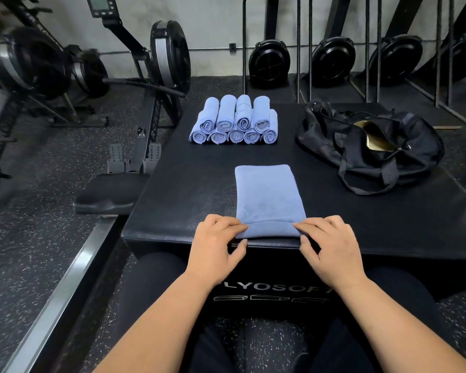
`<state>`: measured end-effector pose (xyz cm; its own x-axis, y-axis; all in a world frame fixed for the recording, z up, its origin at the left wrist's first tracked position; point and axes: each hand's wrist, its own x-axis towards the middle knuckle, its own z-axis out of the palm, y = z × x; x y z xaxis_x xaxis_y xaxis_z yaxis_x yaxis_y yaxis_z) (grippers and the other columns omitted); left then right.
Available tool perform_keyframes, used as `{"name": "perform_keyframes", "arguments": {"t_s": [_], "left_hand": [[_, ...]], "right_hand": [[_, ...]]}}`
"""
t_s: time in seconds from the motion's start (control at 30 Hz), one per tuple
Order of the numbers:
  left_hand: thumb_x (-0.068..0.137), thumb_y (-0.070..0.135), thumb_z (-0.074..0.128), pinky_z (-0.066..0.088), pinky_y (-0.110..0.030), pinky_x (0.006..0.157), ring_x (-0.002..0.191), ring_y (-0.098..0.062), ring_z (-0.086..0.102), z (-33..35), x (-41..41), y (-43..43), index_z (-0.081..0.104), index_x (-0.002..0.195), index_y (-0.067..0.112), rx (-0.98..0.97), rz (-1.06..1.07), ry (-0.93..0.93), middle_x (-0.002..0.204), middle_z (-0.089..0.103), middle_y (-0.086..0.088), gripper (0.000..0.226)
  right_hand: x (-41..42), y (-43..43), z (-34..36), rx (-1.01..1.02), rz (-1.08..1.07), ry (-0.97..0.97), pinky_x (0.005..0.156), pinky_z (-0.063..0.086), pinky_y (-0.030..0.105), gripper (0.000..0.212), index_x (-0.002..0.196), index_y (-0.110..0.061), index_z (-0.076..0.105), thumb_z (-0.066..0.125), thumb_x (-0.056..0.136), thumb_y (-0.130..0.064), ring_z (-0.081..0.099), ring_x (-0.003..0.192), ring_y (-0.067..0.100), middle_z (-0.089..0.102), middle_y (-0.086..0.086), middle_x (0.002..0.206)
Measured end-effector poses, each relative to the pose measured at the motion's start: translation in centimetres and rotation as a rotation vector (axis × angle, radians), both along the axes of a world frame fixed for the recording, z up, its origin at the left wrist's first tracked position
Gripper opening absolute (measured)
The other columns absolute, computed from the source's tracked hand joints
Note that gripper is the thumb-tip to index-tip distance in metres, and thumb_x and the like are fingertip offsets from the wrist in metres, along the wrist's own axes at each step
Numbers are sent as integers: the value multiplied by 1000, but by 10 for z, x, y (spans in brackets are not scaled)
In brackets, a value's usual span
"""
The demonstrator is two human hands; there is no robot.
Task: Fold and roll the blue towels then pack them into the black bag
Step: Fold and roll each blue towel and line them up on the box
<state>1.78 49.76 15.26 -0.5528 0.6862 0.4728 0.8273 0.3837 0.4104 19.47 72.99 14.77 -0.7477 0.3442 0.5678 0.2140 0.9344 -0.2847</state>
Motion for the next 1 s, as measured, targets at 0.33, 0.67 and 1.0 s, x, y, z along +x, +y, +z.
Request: {"name": "perform_keyframes", "arguments": {"t_s": [0.33,0.67,1.0], "left_hand": [[94,32,78,44,-24,101,106,-3,56,6,-2,0,71,118,43,135,94,-465,105,63,18,27],[97,40,72,47,-34,103,107,-8,57,10,0,-2,73,111,45,109,111,-551,102,60,16,14],[98,34,69,47,-41,97,101,-8,47,13,-2,13,73,100,40,103,175,-420,99,59,17,8]], "right_hand": [[1,2,9,-454,-115,-38,96,43,40,25,117,-44,70,75,93,-39,48,97,10,56,-11,98],[3,-4,22,-633,-123,28,94,51,38,12,104,-41,79,78,92,-38,57,102,14,57,-10,92],[-9,7,18,-510,-185,-51,82,42,28,10,102,-45,76,73,92,-46,50,102,12,56,-20,100]]}}
